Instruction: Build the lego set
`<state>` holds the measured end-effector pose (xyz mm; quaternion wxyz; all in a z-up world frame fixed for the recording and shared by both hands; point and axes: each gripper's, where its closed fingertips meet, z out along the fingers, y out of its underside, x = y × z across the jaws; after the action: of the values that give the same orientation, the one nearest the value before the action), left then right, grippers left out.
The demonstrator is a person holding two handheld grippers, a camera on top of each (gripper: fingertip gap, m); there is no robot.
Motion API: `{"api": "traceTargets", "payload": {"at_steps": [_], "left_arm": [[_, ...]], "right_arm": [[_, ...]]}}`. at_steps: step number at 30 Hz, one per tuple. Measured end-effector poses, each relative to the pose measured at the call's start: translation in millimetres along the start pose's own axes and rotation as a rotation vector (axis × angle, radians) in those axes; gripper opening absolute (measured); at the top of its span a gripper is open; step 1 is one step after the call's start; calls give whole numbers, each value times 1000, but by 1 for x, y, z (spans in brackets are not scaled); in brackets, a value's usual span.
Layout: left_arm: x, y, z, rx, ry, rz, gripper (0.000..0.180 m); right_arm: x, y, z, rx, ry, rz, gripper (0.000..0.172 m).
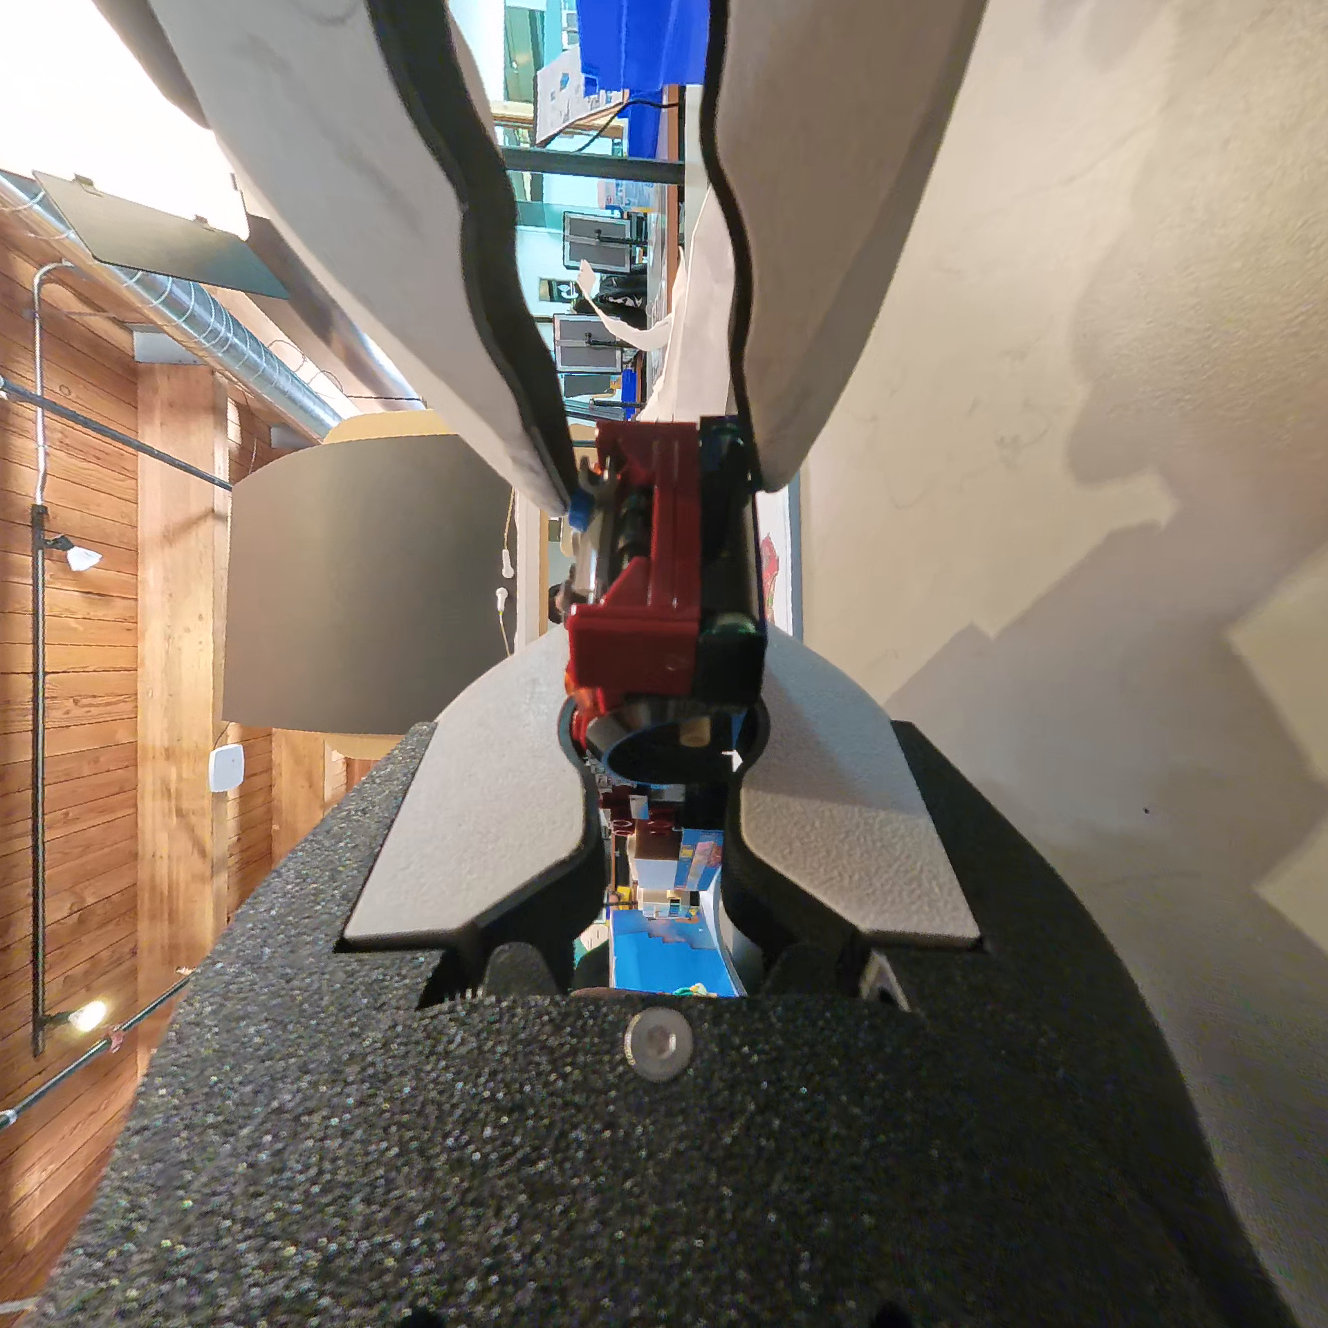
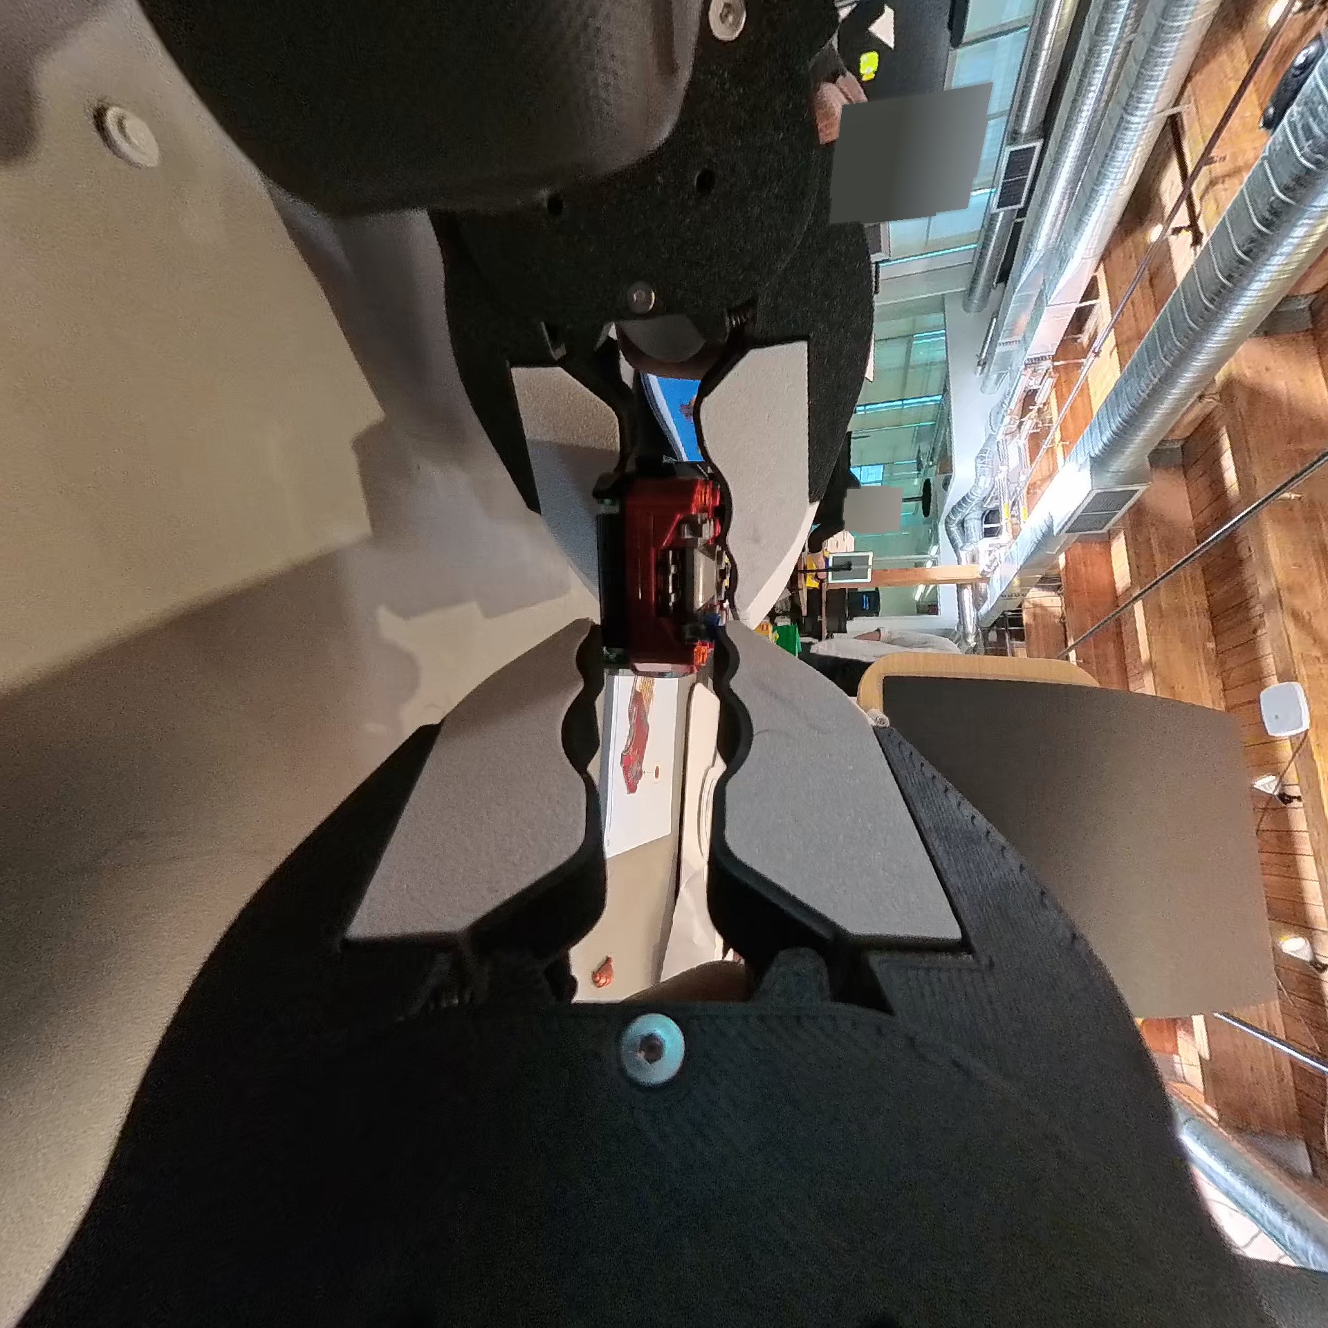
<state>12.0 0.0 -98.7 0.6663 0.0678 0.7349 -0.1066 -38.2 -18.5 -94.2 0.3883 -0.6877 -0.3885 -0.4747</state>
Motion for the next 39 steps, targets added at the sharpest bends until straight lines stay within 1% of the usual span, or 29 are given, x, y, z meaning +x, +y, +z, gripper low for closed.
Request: {"api": "traceTargets", "payload": {"at_steps": [16,24,39], "left_arm": [[8,-3,0,9,37,31,35],[9,-3,0,15,48,9,35],[11,-4,0,17,56,20,35]], "right_arm": [[-8,-1,0,11,-58,-86,29],[-8,1,0,15,-61,-57,29],[-11,2,-1,34,-73,-88,29]]}}
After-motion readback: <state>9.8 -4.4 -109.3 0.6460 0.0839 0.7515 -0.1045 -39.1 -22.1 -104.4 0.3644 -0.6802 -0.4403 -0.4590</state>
